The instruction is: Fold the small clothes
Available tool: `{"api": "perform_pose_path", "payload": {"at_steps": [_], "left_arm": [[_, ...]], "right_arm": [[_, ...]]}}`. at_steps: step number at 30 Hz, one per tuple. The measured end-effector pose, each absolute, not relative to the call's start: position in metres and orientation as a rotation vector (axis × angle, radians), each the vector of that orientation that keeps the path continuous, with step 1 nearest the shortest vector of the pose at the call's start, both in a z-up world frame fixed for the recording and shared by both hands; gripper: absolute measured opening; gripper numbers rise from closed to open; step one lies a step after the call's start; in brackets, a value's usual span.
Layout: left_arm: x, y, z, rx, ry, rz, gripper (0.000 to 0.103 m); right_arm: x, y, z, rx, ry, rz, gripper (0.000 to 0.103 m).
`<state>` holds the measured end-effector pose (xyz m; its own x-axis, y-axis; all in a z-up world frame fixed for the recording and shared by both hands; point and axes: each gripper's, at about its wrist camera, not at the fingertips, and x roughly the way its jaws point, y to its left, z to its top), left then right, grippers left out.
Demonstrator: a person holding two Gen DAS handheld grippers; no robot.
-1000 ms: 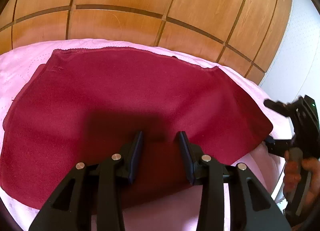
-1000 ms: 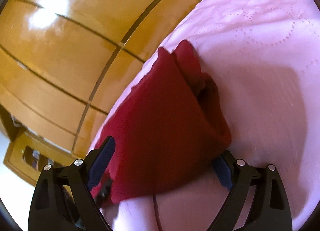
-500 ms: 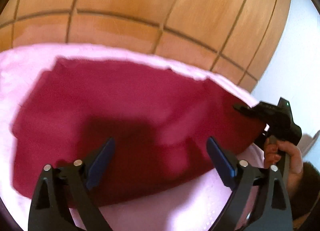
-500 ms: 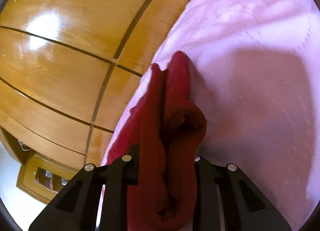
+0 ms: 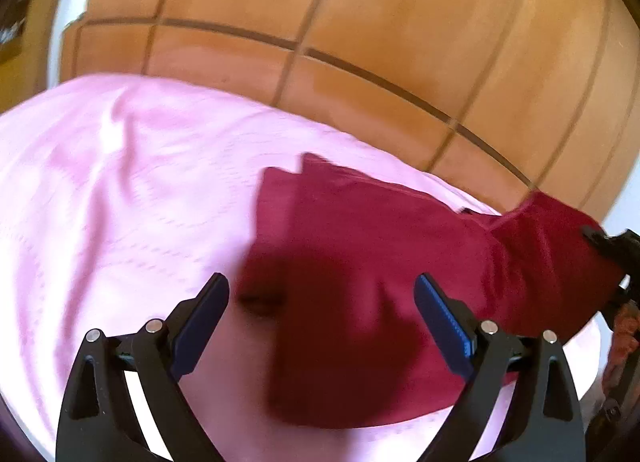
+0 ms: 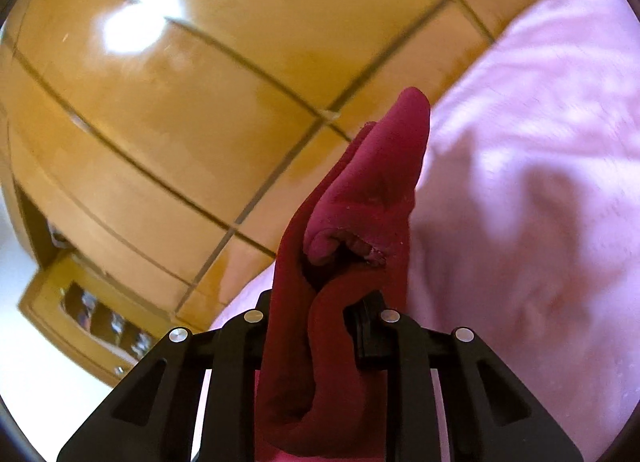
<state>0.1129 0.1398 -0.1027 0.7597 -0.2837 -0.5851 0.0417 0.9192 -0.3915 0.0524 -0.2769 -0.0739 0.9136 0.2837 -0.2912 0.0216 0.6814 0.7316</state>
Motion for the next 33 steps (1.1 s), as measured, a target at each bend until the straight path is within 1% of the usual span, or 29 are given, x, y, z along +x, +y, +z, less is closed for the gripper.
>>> {"api": "perform_pose_path", "payload": {"at_steps": [6,14,19,25,33], "left_arm": [[0.109,0.165,-0.115,-0.433,0.712,-0.132,0.093],[0.104,0.192,-0.130,-0.520,0.744,-0.094,0.093],[0.103,0.192,-0.129,-0.522,0.740,-0.095,0.094],[0.100,0.195,-0.129,-0.548,0.729,-0.093,0.094],[0.091,0.209,-0.128,-0.619,0.677,-0.034,0.094]], "right_arm": [[0.061,-0.235,-0.051,0.732,0.410,0.215,0.022],[0.090,-0.169,-0.047,0.631,0.483,0.313,0.022],[0.100,-0.122,-0.063,0.549,0.551,0.371,0.022],[0.109,-0.056,-0.094,0.413,0.663,0.428,0.022],[0.112,-0.016,-0.123,0.280,0.719,0.427,0.022]]}}
